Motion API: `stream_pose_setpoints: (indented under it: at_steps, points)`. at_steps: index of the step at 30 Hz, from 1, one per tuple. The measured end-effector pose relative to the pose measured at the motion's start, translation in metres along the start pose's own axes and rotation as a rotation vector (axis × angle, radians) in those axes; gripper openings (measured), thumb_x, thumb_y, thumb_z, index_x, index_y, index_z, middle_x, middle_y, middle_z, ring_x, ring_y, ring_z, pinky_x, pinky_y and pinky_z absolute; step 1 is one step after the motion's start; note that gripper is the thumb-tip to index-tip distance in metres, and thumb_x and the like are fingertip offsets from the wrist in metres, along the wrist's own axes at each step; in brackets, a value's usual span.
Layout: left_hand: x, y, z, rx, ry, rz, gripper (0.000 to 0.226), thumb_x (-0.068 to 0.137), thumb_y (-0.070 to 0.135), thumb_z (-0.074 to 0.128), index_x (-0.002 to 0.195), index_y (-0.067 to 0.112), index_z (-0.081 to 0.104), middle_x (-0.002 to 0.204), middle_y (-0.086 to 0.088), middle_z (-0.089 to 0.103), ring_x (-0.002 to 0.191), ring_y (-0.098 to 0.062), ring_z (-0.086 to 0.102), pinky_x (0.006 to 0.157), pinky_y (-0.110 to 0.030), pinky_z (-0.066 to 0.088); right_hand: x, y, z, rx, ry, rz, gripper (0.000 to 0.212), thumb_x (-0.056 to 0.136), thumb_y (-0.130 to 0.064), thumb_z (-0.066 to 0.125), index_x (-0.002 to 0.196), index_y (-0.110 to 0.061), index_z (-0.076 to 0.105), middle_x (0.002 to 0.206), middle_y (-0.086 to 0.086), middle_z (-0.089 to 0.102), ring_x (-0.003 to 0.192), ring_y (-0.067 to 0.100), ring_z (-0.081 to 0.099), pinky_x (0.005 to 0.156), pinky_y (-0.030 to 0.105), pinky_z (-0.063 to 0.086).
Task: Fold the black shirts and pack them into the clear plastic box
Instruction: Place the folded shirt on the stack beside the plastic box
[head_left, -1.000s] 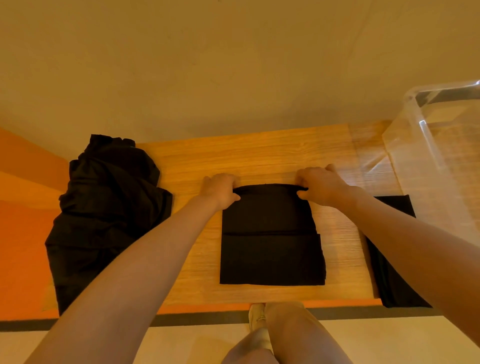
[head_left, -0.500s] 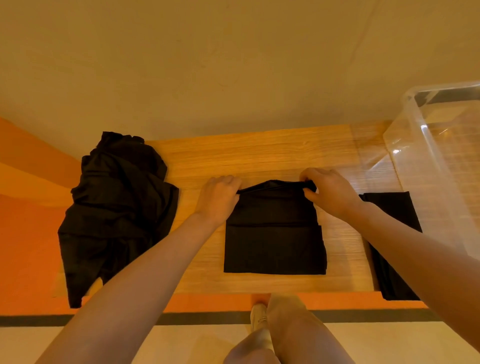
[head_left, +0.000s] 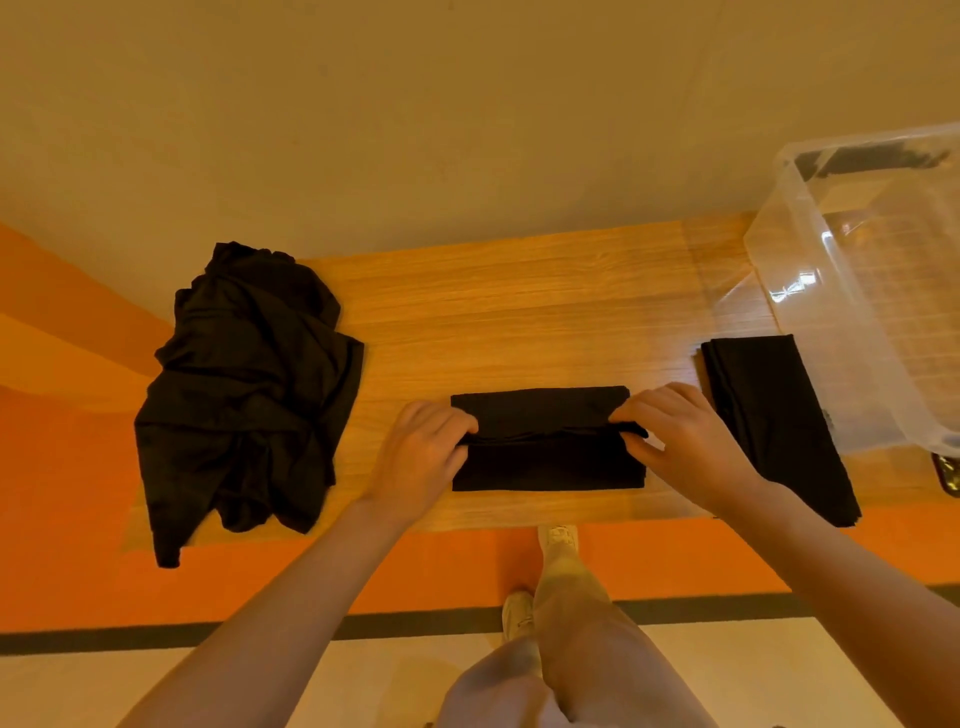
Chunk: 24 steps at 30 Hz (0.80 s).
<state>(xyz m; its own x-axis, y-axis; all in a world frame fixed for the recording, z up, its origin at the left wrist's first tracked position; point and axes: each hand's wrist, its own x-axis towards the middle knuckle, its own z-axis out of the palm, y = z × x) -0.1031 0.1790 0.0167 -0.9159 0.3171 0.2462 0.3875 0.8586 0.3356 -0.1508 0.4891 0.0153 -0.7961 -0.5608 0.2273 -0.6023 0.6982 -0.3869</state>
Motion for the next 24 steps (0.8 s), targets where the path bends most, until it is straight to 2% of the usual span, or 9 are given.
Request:
stream_pose_setpoints:
  at_steps: [4,8,12,15,17,19,21,24]
  points:
    - [-0.026,0.005,0.009,0.018,-0.036,0.012,0.036,0.061,-0.006,0.082,0.090,0.010,0.068,0.088,-0.002,0.069,0.083,-0.017,0.064,0.088,-0.027,0.038,-0.028,-0.008,0.011,-0.029,-0.042,-0.003,0.031,0.070,-0.006,0.082,0.097,-0.017,0.071,0.097,-0.004,0.069,0.092,0.014,0.063,0.096,0.034,0.036]
    - [-0.042,0.006,0.014,0.044,-0.062,-0.012,0.035,0.060,-0.004,0.082,0.087,0.013,0.068,0.088,0.001,0.068,0.083,-0.014,0.064,0.091,-0.028,0.034,-0.043,-0.016,0.019,-0.087,-0.036,-0.044,0.028,0.069,-0.008,0.082,0.094,-0.017,0.072,0.096,-0.003,0.068,0.091,0.012,0.059,0.096,0.034,0.034]
    - [-0.051,0.006,0.015,0.068,-0.054,-0.001,0.023,0.073,0.002,0.066,0.091,0.017,0.066,0.094,0.003,0.066,0.090,-0.011,0.059,0.092,-0.028,0.027,-0.051,-0.020,0.022,-0.110,-0.069,-0.031,0.027,0.072,-0.012,0.081,0.096,-0.020,0.071,0.098,-0.004,0.067,0.091,0.013,0.062,0.096,0.034,0.035]
    - [-0.056,0.008,0.010,0.078,-0.051,-0.032,0.023,0.076,0.015,0.050,0.092,0.018,0.066,0.098,0.004,0.064,0.095,-0.011,0.059,0.091,-0.029,0.022,-0.056,-0.023,0.020,-0.111,-0.082,-0.042,0.016,0.085,-0.025,0.066,0.099,-0.022,0.070,0.102,-0.005,0.065,0.094,0.012,0.061,0.100,0.036,0.034]
    - [-0.055,0.013,0.009,0.063,-0.001,-0.054,0.025,0.076,0.018,0.049,0.094,0.017,0.067,0.102,0.003,0.063,0.099,-0.013,0.058,0.092,-0.030,0.021,-0.053,-0.026,0.019,-0.101,-0.051,-0.025,0.024,0.089,-0.033,0.052,0.102,-0.021,0.069,0.105,-0.005,0.065,0.097,0.011,0.059,0.100,0.036,0.035]
    - [-0.045,0.022,0.014,0.036,0.044,-0.056,0.025,0.083,0.019,0.050,0.101,0.014,0.066,0.110,0.000,0.062,0.105,-0.015,0.057,0.096,-0.030,0.024,-0.044,-0.033,0.021,-0.065,0.016,0.014,0.029,0.091,-0.031,0.048,0.107,-0.016,0.068,0.112,0.001,0.065,0.104,0.015,0.059,0.100,0.035,0.039]
    - [-0.027,0.035,0.025,0.057,0.019,-0.055,0.031,0.093,0.022,0.046,0.115,0.008,0.063,0.126,-0.007,0.059,0.118,-0.020,0.053,0.103,-0.033,0.028,-0.028,-0.042,0.031,-0.042,0.040,0.088,0.038,0.094,-0.028,0.043,0.119,-0.010,0.063,0.128,0.008,0.059,0.119,0.023,0.054,0.104,0.037,0.042]
    - [-0.004,0.047,0.049,0.140,-0.146,-0.088,0.048,0.100,0.030,0.033,0.138,0.004,0.047,0.150,-0.012,0.040,0.139,-0.026,0.035,0.114,-0.040,0.023,-0.004,-0.055,0.056,-0.089,-0.037,0.163,0.050,0.098,-0.032,0.034,0.140,-0.007,0.045,0.151,0.010,0.038,0.140,0.025,0.032,0.115,0.040,0.027]
